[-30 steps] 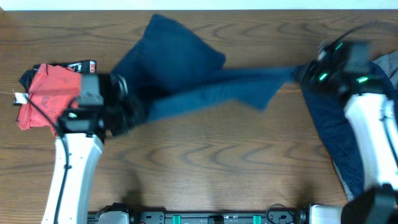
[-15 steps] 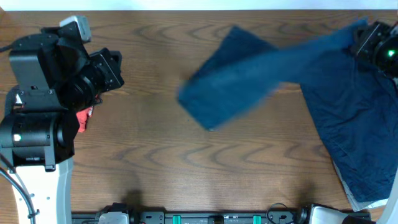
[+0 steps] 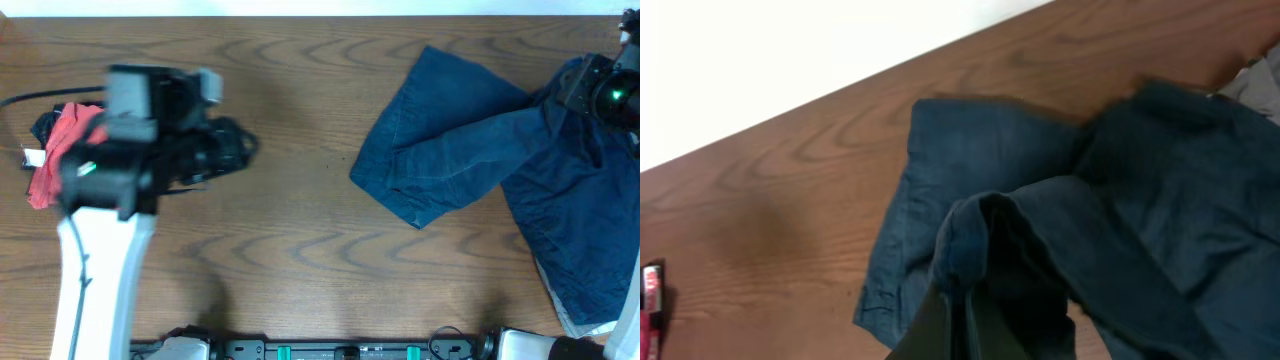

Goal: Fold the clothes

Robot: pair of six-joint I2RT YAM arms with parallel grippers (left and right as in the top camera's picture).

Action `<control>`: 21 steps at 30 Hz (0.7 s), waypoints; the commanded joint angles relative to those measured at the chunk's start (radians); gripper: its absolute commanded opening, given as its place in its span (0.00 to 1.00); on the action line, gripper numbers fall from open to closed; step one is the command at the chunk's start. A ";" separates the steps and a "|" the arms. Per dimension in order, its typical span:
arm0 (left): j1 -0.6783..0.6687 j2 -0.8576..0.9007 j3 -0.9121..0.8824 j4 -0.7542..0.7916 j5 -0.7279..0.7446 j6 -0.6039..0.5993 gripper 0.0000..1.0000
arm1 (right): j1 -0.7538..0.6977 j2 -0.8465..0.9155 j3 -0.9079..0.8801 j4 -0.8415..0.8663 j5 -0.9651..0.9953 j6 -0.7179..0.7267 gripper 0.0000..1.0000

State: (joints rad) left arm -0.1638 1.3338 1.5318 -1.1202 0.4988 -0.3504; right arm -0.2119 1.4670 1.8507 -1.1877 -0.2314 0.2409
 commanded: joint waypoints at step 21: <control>-0.499 0.623 -0.137 0.742 0.080 -1.149 0.78 | -0.004 0.009 0.005 -0.037 0.048 -0.040 0.01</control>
State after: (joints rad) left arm -0.6483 1.9194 1.3964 -0.4229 0.6025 -1.3109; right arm -0.2119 1.4776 1.8507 -1.2205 -0.1898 0.2211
